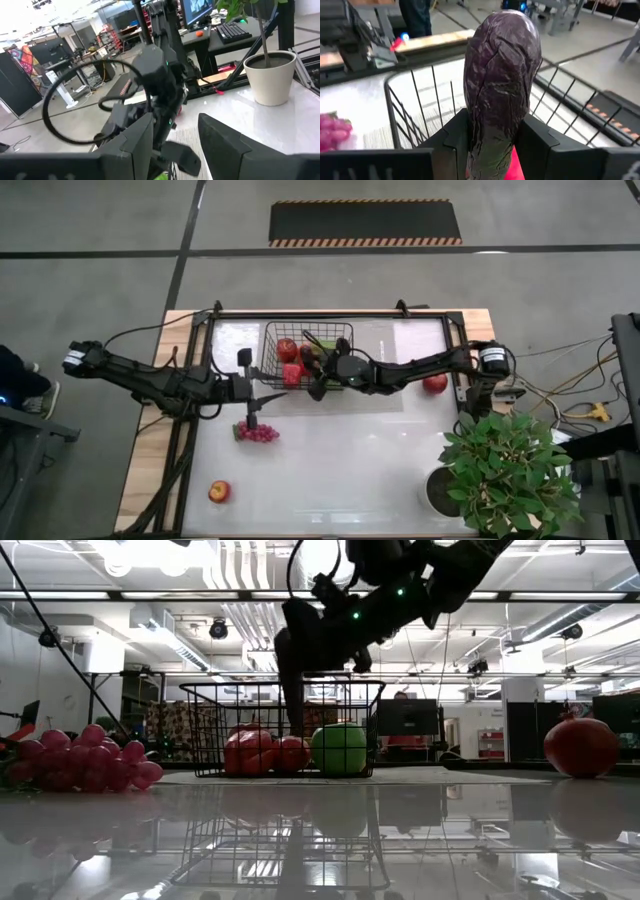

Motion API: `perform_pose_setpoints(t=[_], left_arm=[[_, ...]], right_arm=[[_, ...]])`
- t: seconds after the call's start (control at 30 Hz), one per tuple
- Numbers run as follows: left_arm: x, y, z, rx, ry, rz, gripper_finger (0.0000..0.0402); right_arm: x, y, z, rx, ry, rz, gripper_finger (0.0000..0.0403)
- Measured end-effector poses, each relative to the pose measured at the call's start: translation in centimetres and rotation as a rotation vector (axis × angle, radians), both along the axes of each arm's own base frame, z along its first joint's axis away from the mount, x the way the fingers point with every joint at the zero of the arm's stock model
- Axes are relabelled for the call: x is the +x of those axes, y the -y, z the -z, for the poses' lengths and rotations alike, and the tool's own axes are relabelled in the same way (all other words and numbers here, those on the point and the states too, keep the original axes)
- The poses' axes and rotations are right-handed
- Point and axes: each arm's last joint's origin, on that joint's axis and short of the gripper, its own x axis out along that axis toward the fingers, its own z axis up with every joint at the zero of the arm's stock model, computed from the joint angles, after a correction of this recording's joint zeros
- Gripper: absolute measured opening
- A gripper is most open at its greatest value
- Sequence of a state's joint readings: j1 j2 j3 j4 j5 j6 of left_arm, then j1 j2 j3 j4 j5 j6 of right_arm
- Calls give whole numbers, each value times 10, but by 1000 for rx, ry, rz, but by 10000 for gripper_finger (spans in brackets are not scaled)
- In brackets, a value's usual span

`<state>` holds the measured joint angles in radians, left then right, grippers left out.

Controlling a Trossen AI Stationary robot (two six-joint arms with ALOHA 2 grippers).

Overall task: Build produce basket
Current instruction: Put the eggplant into the wire basket, then put the red apple into the wire basket

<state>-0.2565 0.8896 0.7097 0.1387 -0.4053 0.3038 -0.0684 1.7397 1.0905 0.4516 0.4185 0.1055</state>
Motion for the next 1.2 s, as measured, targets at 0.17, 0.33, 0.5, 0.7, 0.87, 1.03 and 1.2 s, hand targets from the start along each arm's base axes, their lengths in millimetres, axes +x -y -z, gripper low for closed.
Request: perform_pose_setpoints(t=[0.17,0.33,0.5,0.7,0.87,1.03,1.2], left_arm=[[-1,0,0,-1,2,-1,140],[-1,0,0,0,2,-1,140],[-1,0,0,-1,2,-1,140],[-1,0,0,-1,2,-1,140],[-1,0,0,-1,2,-1,140],[-1,0,0,-1,2,-1,140],[-1,0,0,-1,2,-1,140]], right_arm=[[3,0,8,22,-14,7,116],[3,0,17,37,-49,11,116],[3,0,18,39,-58,11,131],[2,0,19,43,-71,12,173],[2,0,19,45,-74,7,193],[2,0,19,44,-75,7,194],[2,0,19,36,-78,4,194]])
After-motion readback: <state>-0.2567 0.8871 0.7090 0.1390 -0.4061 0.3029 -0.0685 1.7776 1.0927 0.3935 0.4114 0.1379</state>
